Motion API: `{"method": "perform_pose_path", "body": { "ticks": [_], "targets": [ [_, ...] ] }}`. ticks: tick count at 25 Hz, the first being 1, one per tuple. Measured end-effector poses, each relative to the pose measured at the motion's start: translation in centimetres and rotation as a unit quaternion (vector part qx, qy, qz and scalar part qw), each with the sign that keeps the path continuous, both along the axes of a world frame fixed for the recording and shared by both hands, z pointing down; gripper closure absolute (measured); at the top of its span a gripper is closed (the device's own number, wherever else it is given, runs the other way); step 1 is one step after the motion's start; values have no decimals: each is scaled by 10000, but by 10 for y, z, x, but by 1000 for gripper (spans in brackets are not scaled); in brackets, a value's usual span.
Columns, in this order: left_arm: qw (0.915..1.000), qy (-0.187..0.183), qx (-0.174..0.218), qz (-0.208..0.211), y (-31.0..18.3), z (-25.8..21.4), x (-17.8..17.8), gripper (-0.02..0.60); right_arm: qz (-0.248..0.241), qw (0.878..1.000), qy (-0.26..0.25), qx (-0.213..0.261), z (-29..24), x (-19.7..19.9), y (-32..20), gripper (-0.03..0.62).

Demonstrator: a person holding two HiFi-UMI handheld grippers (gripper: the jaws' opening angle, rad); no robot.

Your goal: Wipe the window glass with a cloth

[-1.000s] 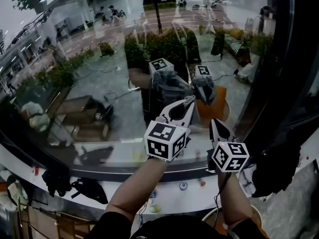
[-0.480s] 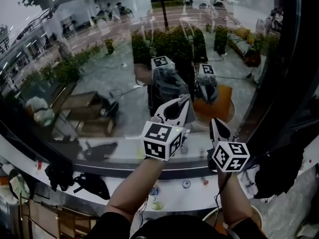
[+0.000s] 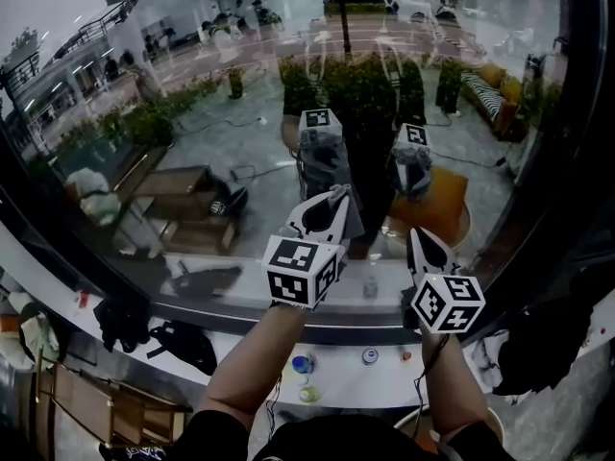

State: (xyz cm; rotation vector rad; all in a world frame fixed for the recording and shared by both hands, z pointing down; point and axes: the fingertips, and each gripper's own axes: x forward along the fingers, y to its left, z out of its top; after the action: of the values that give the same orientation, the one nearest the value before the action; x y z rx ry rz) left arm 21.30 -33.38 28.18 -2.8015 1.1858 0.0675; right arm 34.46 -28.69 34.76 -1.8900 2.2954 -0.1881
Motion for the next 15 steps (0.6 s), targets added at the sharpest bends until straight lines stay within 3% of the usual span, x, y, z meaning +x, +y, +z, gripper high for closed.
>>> {"method": "perform_pose_path", "body": {
  "ticks": [7, 15],
  "targets": [
    [9997, 152, -30, -197, -11, 8, -51, 551, -113, 9999, 123, -44, 1, -36, -10, 565],
    [9994, 207, -56, -259, -26, 12, -130, 551, -201, 9996, 196, -22, -8, -108, -28, 565]
  ]
}}
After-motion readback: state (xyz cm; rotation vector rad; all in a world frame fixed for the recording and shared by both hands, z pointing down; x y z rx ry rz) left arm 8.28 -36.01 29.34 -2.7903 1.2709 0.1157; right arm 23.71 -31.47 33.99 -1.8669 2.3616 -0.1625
